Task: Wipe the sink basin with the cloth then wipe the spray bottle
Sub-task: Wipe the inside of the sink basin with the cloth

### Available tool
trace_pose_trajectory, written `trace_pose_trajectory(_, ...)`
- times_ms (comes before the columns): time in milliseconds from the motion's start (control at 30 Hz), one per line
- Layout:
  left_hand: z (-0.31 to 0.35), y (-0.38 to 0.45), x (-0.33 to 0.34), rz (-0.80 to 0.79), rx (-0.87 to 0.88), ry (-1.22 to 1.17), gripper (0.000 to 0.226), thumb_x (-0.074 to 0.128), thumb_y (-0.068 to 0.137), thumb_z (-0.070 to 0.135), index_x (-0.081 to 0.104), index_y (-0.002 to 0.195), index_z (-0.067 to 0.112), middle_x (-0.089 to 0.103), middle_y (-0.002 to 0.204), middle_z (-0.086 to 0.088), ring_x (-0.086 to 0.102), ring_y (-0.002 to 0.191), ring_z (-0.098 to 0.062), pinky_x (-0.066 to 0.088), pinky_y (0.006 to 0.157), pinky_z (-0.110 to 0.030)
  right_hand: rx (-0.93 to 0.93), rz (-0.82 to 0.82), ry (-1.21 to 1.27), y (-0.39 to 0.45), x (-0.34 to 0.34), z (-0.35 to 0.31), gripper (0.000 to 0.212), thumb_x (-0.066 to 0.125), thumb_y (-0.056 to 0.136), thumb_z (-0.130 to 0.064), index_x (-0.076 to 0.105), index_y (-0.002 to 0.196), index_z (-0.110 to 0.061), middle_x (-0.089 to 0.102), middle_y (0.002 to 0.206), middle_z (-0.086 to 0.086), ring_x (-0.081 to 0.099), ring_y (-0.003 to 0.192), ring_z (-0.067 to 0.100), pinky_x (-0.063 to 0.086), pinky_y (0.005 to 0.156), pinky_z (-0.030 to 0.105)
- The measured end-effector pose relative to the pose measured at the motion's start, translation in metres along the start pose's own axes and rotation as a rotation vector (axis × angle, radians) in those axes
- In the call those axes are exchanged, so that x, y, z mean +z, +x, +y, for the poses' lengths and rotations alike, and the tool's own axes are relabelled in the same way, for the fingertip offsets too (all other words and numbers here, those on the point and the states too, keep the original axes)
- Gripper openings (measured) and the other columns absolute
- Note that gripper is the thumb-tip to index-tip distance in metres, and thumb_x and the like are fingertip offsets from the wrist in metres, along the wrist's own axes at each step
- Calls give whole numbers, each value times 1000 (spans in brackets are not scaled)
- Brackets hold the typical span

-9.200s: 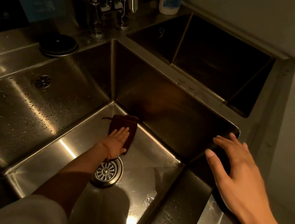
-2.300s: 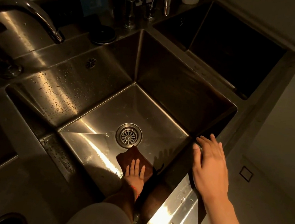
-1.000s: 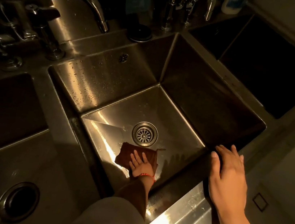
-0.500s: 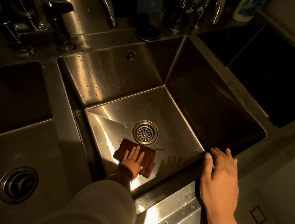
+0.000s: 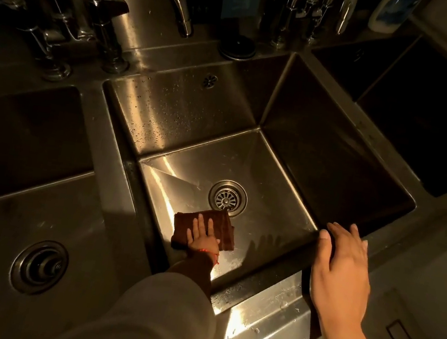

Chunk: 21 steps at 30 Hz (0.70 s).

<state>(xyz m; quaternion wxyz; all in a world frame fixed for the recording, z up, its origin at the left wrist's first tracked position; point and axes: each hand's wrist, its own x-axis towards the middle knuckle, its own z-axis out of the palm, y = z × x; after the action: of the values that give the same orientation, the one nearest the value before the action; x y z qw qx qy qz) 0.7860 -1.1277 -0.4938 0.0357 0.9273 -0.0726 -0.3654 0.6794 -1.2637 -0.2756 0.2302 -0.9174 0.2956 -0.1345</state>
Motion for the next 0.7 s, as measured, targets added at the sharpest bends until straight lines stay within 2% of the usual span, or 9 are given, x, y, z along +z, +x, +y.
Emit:
trace_pose_trajectory(133,-1,0,-4,34,-85,-92,63,27,105,34,-9,153,14,-19,159,-15,-13,148,-30,1,121,-43,2,3,3,0,0,0,42,33,95,-30,54,122,-6,54,131,13,30,136,22,15,113,35)
trace_pose_trajectory(267,-14,0,2,89,-19,-21,61,23,105,36,-6,154,12,-14,159,-18,-8,149,-30,5,121,-42,15,-1,-9,1,2,-1,42,33,95,-31,54,123,-7,53,132,13,30,136,22,15,113,36)
trace_pose_trajectory(367,-21,1,9,157,28,58,60,21,104,36,-3,154,11,-10,160,-18,-6,149,-31,3,121,-43,16,-11,-32,2,3,-2,42,33,96,-31,54,123,-7,54,131,13,30,136,22,14,113,34)
trace_pose_trajectory(500,-22,1,18,142,84,87,61,24,104,35,-3,154,15,-11,161,-14,-7,149,-29,3,121,-42,15,-12,-40,1,1,-1,41,34,95,-30,56,121,-6,56,129,13,31,135,22,15,114,35)
trace_pose_trajectory(700,-22,6,15,103,77,94,61,27,104,35,-5,154,18,-13,161,-11,-7,149,-27,3,121,-41,-13,-15,-39,1,0,-1,42,32,95,-31,56,120,-7,57,127,12,33,134,22,16,114,36)
